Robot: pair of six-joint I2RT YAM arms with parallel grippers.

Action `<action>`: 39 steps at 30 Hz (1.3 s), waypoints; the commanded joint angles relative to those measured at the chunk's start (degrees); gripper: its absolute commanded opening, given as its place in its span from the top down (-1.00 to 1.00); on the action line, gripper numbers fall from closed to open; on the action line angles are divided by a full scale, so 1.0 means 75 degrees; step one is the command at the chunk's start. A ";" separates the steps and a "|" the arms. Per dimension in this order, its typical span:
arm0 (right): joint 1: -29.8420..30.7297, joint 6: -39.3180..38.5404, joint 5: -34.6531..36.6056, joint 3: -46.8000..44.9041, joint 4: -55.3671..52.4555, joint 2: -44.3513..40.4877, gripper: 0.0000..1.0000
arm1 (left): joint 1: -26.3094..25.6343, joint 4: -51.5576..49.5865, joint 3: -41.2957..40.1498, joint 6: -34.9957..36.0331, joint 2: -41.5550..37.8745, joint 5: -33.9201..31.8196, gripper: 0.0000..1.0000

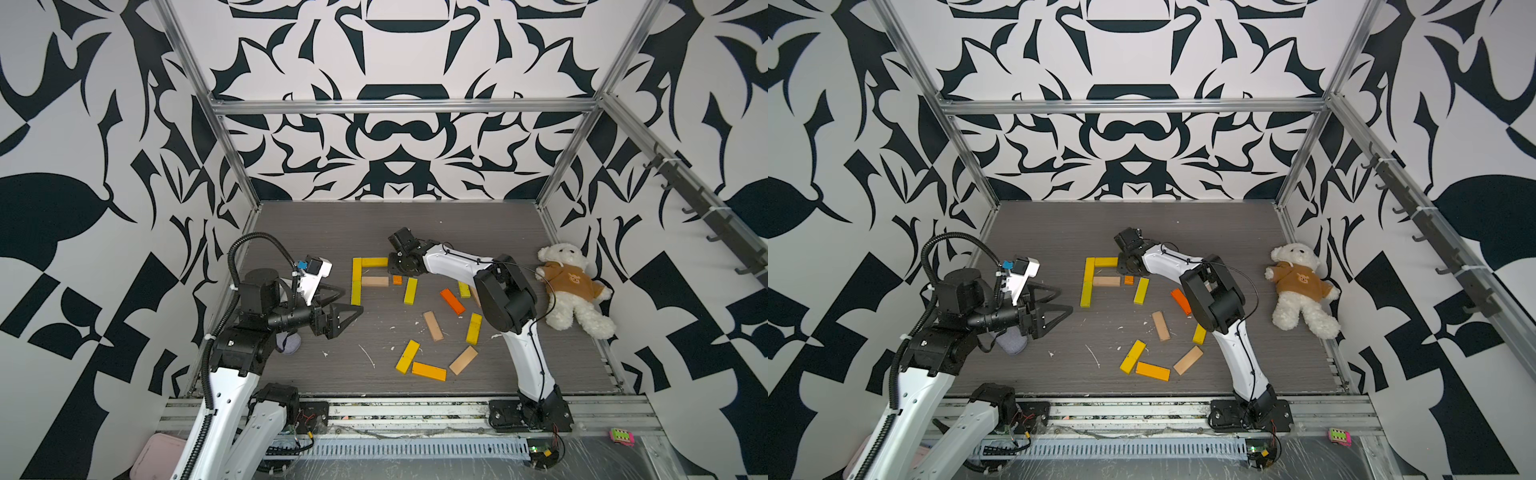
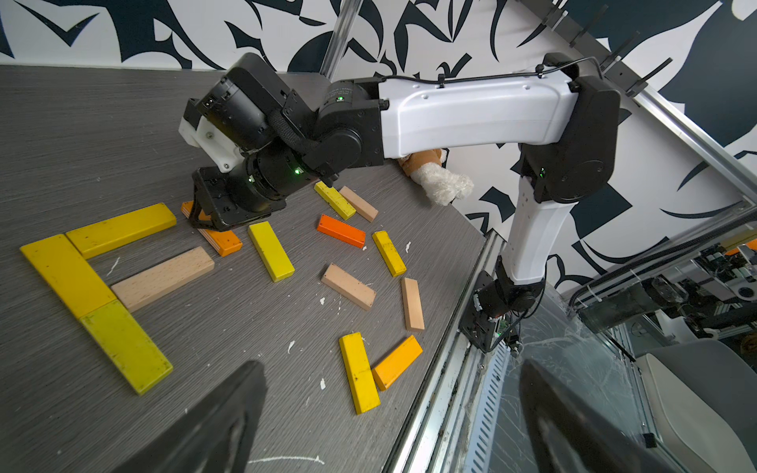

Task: Assemble the number 8 with building blocks
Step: Assemble the building block at the center of the board.

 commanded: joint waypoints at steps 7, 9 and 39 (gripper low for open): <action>-0.0021 0.0205 -0.0131 0.0195 0.0288 -0.0056 0.35 | 0.0021 0.0100 -0.0098 0.0091 -0.0024 0.0136 -0.99; -0.0021 0.0207 -0.0172 0.0115 0.0320 -0.0130 0.26 | 0.0020 0.0094 -0.0103 0.0082 -0.0023 0.0135 -0.98; 0.0037 0.0176 -0.0253 -0.0581 0.0675 -0.0554 0.39 | 0.0031 0.0095 -0.0121 0.0085 -0.0023 0.0100 -0.98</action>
